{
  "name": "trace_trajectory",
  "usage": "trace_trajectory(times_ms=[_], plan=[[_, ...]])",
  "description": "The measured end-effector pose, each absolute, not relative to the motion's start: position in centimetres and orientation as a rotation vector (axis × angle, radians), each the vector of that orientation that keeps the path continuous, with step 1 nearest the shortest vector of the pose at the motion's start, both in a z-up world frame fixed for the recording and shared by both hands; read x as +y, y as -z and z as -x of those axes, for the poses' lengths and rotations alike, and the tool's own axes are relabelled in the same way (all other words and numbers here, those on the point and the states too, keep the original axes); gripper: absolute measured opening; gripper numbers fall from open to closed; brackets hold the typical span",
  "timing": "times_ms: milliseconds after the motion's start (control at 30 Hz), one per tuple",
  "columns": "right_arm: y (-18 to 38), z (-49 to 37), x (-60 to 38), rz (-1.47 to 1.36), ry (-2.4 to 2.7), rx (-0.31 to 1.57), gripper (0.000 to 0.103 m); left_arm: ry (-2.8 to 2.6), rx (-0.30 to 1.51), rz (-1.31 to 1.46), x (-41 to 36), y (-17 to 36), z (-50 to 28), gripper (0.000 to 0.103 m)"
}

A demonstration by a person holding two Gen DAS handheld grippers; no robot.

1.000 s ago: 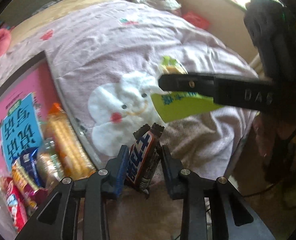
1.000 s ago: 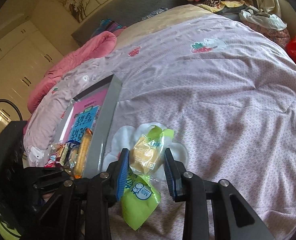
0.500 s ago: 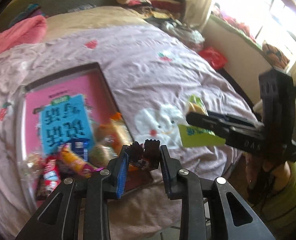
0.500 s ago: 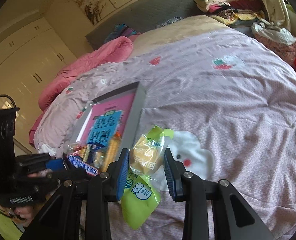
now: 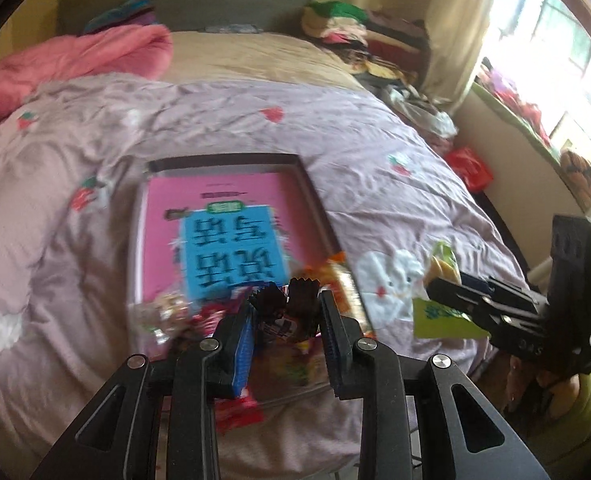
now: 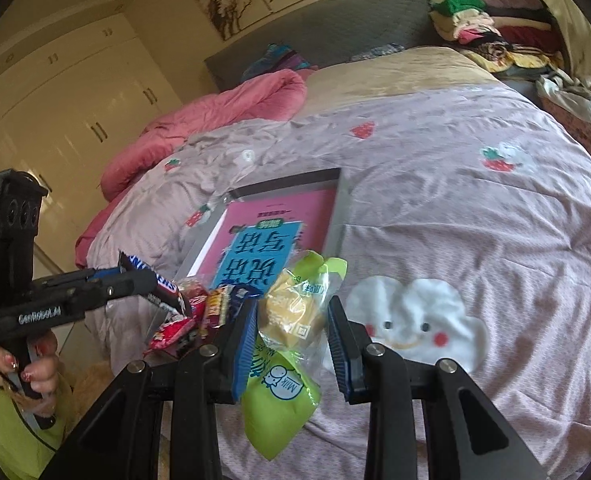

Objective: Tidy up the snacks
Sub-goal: 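Carry the Snickers bar and green packet over the tray with both tools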

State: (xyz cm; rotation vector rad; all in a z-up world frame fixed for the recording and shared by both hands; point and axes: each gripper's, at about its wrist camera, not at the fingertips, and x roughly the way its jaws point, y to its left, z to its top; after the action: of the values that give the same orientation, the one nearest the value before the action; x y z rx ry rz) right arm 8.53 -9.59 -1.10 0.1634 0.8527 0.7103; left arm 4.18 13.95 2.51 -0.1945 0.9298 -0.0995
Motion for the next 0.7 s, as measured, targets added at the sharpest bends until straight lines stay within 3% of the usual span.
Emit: trace_trajectory(times_ms=[300,700], plan=[[1.3,-7.5,-5.1,-0.082,-0.772,0.868,0.034,-0.013,0.939,0.255,19.1,-1.4,-2.5,0.031],[1.5,-7.9,-1.4,-0.024,-0.796,0.877,0.034,-0.014,1.035,0.266,19.7,2.2,-3.1,0.031]])
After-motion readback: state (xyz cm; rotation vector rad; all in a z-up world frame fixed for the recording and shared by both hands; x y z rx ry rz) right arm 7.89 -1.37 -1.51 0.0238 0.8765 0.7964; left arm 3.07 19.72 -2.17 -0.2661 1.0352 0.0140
